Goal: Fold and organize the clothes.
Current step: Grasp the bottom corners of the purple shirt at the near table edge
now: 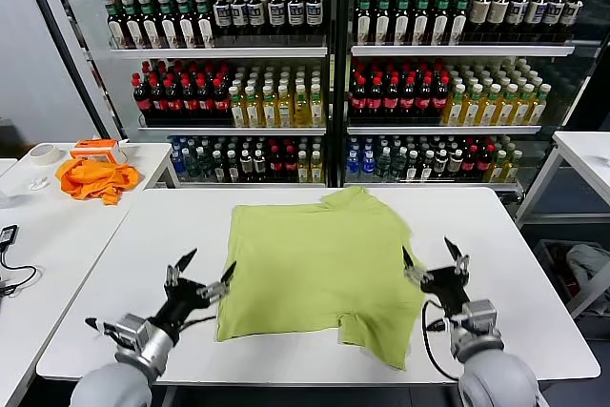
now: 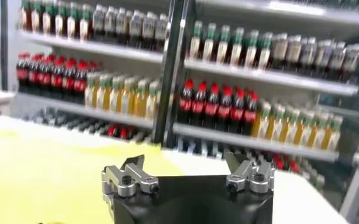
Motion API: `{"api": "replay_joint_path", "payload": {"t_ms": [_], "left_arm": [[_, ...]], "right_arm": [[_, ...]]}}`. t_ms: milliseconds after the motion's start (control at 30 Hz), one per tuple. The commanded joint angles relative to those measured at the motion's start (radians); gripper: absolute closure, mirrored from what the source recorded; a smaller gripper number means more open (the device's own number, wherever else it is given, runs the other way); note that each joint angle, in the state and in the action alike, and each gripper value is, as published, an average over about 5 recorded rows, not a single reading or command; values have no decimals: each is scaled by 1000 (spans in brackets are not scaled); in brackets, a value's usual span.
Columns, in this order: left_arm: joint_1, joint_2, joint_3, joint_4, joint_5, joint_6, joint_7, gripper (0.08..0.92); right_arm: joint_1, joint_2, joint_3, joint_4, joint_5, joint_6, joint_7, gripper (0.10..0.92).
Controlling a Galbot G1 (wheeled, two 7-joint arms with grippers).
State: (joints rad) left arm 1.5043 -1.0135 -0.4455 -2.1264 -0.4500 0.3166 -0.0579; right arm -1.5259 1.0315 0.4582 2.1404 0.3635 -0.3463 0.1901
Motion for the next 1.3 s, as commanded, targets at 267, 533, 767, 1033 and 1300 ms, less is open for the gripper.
{"api": "replay_joint_path", "payload": {"t_ms": [267,533,767,1033,1300], "left_arm": [[97,-6,32,-14,-109,166,-169,177],[39,-18,62,88,-146,130,-194,177],[32,-28,66,94,-148,125,-204,177],[36,-41,69,85,-145,136,-198,177],[48,-46,71,64,-121,135,-187,336]], "right_arm": [[-153,-13,11,30,41,-36,0,203],[-106,-11,-74,-8,13,-41,-4,203],[-67,-14,-128,-28,8,-58,32,203],[-51,-13,-148,-35,44,-74,59,210],[-54,-13,-154,-38,127,-111,101,413]]}}
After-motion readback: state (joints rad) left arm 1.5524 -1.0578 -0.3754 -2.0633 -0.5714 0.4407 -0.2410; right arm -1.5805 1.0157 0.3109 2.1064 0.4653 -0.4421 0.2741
